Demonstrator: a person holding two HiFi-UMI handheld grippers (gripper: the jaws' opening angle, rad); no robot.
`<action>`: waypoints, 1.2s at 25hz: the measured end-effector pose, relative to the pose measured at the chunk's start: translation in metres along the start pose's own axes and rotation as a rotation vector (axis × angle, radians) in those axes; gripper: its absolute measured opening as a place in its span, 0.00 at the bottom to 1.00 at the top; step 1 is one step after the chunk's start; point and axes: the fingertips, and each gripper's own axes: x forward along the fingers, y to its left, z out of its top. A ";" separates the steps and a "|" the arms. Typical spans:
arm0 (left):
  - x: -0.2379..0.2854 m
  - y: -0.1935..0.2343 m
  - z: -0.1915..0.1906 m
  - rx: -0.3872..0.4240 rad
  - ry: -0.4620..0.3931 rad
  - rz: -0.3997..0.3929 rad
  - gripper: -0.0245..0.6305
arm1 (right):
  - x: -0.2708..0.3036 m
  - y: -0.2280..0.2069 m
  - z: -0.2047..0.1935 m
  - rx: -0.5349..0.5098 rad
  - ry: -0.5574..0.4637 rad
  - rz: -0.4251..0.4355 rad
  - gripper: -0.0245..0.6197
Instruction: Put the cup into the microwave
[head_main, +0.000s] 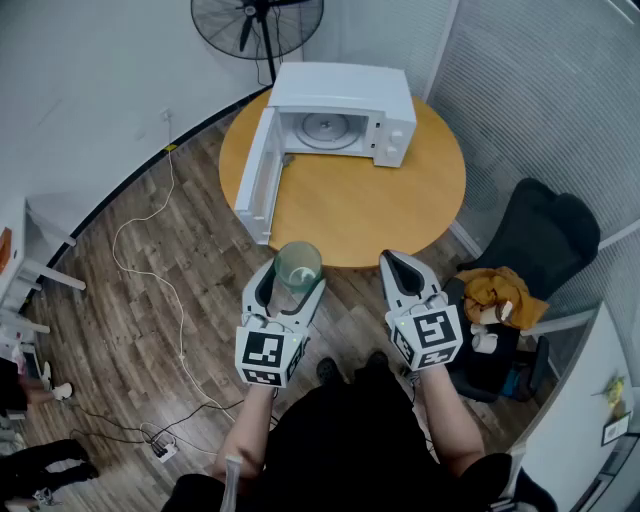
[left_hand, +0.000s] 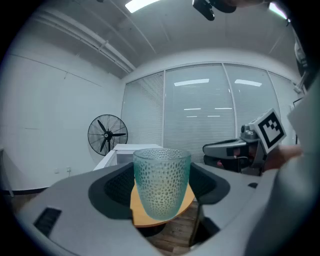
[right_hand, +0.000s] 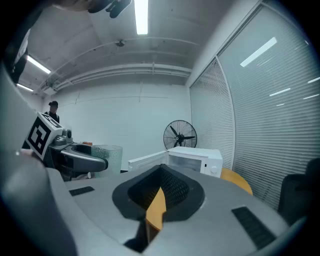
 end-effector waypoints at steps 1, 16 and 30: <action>-0.002 -0.002 -0.001 0.000 0.001 0.001 0.55 | -0.003 0.002 -0.001 -0.002 0.001 0.002 0.05; -0.017 -0.018 0.002 0.022 -0.014 0.000 0.55 | -0.027 0.005 -0.002 -0.022 -0.009 -0.029 0.05; 0.027 -0.016 -0.010 0.038 0.023 0.006 0.54 | -0.004 -0.023 -0.021 -0.002 0.039 -0.012 0.05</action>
